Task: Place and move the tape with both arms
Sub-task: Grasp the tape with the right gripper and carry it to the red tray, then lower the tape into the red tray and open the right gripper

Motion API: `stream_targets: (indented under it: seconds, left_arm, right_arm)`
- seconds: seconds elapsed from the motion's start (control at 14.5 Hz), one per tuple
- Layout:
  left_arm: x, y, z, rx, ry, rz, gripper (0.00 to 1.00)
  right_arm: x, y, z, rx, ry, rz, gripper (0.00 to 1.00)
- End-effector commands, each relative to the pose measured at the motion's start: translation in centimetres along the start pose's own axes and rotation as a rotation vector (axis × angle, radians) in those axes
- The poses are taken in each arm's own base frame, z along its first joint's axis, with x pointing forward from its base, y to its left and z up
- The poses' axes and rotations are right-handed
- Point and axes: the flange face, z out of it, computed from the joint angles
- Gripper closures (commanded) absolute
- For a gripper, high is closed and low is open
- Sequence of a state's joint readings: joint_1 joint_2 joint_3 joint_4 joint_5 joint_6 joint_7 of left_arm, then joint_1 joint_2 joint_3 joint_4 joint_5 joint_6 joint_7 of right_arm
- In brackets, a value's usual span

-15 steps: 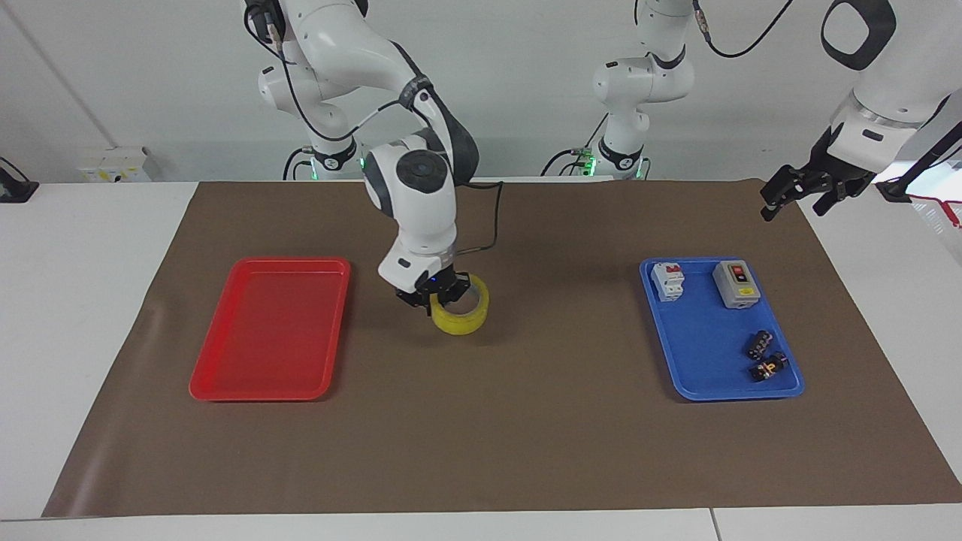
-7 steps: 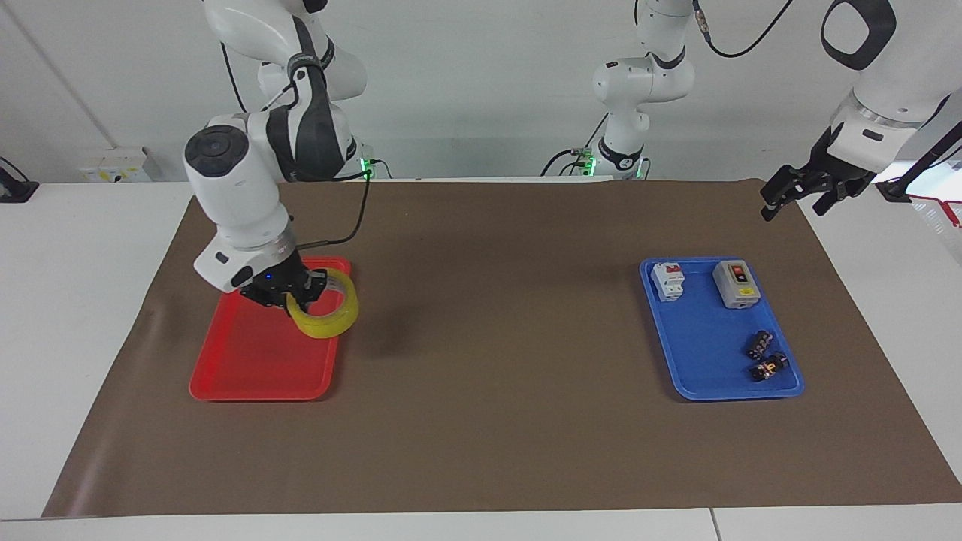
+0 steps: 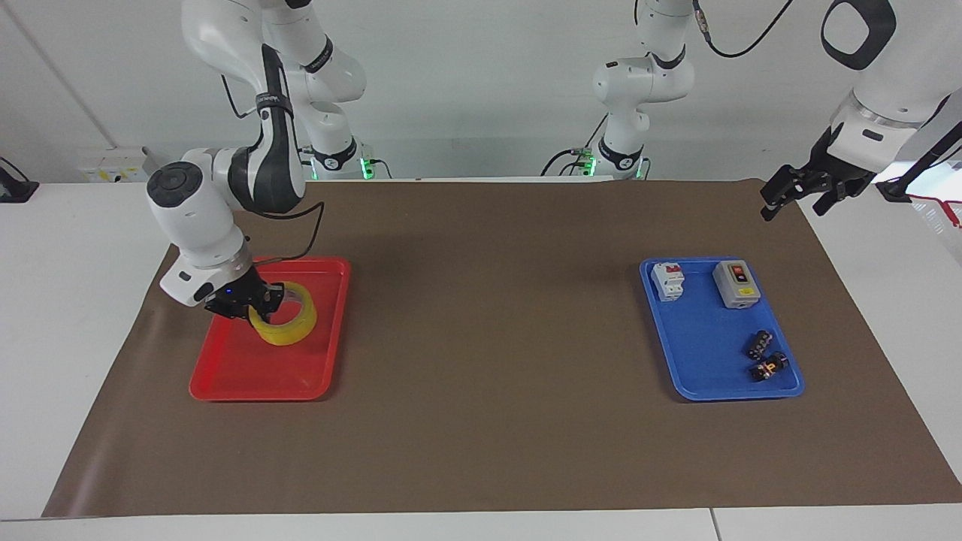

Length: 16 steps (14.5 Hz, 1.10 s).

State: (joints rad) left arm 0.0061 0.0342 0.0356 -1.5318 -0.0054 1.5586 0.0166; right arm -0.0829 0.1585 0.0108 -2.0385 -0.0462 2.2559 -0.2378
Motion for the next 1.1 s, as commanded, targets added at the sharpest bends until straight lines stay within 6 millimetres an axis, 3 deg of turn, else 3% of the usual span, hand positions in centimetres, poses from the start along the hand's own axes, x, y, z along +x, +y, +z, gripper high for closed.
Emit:
stream_targets:
  seconds: [0.0,0.83,1.03]
  left_arm:
    - [-0.9,0.1,-0.2,-0.022,-0.007,0.007,0.0]
    - [-0.9,0.1,-0.3,-0.022,-0.004,0.006,0.0]
    - [-0.9,0.1,-0.2,-0.022,-0.007,0.007,0.0]
  right_arm:
    - [-2.7,0.1,0.1,-0.008,0.022,-0.02,1.0]
    - [-4.9,2.7,5.3,-0.012,0.037,-0.001,1.0]
    - [-4.7,2.0,5.7,-0.009,0.033,0.004,1.0]
